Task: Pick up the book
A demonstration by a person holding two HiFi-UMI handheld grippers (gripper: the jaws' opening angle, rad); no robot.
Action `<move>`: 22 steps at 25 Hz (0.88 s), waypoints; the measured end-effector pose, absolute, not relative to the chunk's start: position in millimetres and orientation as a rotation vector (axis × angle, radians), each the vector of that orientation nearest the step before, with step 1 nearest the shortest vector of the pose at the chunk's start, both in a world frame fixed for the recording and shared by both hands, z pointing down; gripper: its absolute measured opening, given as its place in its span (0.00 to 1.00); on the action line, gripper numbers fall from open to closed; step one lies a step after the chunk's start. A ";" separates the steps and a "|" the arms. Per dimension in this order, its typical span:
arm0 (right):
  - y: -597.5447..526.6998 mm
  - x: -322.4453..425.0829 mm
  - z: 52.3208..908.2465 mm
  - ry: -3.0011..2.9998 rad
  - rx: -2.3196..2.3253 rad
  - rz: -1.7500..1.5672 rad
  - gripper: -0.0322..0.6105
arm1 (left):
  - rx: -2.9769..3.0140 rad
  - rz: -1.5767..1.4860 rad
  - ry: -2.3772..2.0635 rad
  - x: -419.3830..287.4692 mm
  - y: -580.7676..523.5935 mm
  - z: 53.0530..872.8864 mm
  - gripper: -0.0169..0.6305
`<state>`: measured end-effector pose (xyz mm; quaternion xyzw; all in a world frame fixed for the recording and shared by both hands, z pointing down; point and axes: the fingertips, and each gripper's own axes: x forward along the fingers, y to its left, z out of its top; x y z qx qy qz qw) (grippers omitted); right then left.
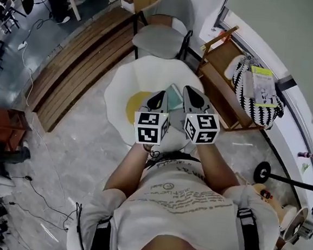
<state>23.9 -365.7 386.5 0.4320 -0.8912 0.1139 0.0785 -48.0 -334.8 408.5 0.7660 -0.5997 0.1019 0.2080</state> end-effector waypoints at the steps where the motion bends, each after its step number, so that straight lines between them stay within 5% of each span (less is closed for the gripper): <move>1: -367.6 24.7 392.0 -2.662 1.277 0.351 0.09 | 2.117 0.287 -1.670 -46.8 -336.1 413.6 0.06; 22: -435.7 51.7 520.1 -2.531 0.981 0.486 0.09 | 1.759 0.320 -1.680 -16.9 -370.9 542.1 0.06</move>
